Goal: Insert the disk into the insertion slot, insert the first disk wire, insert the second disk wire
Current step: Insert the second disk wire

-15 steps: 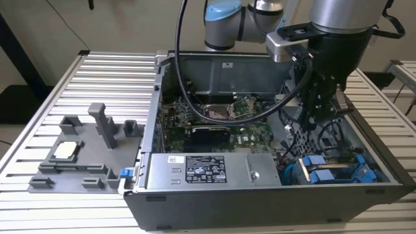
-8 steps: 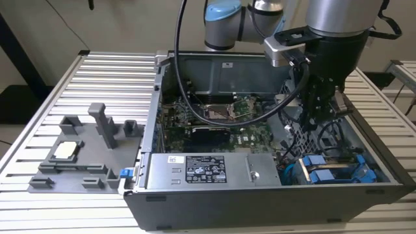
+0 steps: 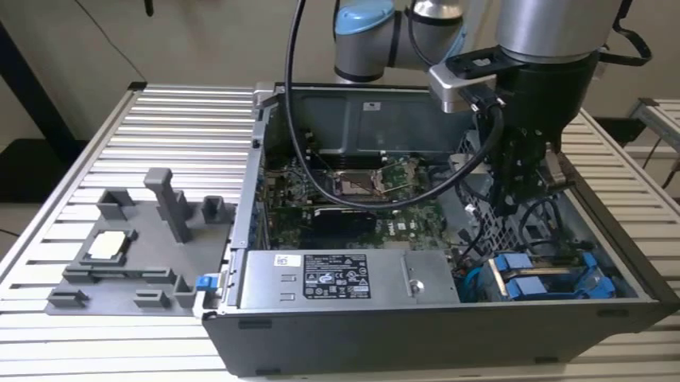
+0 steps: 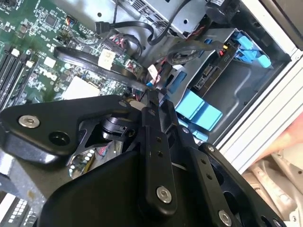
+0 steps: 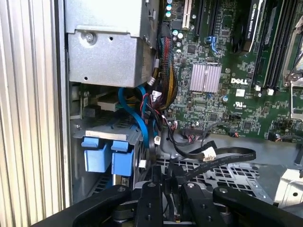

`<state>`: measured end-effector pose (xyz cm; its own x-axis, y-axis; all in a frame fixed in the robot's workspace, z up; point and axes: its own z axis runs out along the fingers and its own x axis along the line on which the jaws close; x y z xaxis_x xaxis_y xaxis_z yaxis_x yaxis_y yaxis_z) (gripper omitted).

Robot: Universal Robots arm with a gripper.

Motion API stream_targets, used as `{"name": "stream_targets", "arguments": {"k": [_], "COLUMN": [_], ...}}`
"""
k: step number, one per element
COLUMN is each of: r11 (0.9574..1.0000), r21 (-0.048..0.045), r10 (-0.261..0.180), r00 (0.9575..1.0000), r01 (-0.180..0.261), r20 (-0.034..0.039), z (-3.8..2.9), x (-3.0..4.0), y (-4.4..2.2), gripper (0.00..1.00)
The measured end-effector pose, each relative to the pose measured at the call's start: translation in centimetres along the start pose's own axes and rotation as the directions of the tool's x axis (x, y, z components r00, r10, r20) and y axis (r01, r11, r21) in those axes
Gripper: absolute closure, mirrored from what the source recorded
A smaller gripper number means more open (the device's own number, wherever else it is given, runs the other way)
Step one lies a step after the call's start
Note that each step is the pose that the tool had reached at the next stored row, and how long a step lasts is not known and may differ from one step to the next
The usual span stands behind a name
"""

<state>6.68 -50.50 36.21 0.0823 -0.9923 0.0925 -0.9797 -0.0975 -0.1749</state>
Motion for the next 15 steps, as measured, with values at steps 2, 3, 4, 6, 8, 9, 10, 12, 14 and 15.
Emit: {"name": "stream_targets", "arguments": {"k": [2,3,4,6,8,9,10,12,14,15], "r11": [1.0000,1.0000,1.0000,1.0000,1.0000,1.0000,1.0000,1.0000,1.0000,1.0000], "r21": [0.0030,0.0039,0.0045,0.0057,0.0065,0.0066,0.0066,0.0066,0.0066,0.0067], "r10": [-0.002,-0.003,-0.003,-0.004,-0.005,-0.005,-0.005,-0.006,-0.006,-0.006], "r00": [1.0000,1.0000,1.0000,1.0000,1.0000,1.0000,1.0000,1.0000,1.0000,1.0000], "r01": [0.002,0.003,0.003,0.004,0.005,0.005,0.005,0.006,0.006,0.006], "r20": [0.0001,0.0003,0.0001,0.0003,0.0004,0.0002,0.0000,-0.0002,-0.0002,-0.0001], "z": [0.12,0.18,0.22,0.33,0.41,0.44,0.46,0.49,0.51,0.51], "x": [-0.01,-0.02,-0.03,-0.04,-0.05,-0.06,-0.06,-0.06,-0.05,-0.04], "y": [0.08,0.11,0.14,0.22,0.25,0.26,0.27,0.28,0.28,0.29], "gripper": [0.76,0.76,0.76,0.76,0.76,0.78,0.78,0.84,0.84,0.84]}}
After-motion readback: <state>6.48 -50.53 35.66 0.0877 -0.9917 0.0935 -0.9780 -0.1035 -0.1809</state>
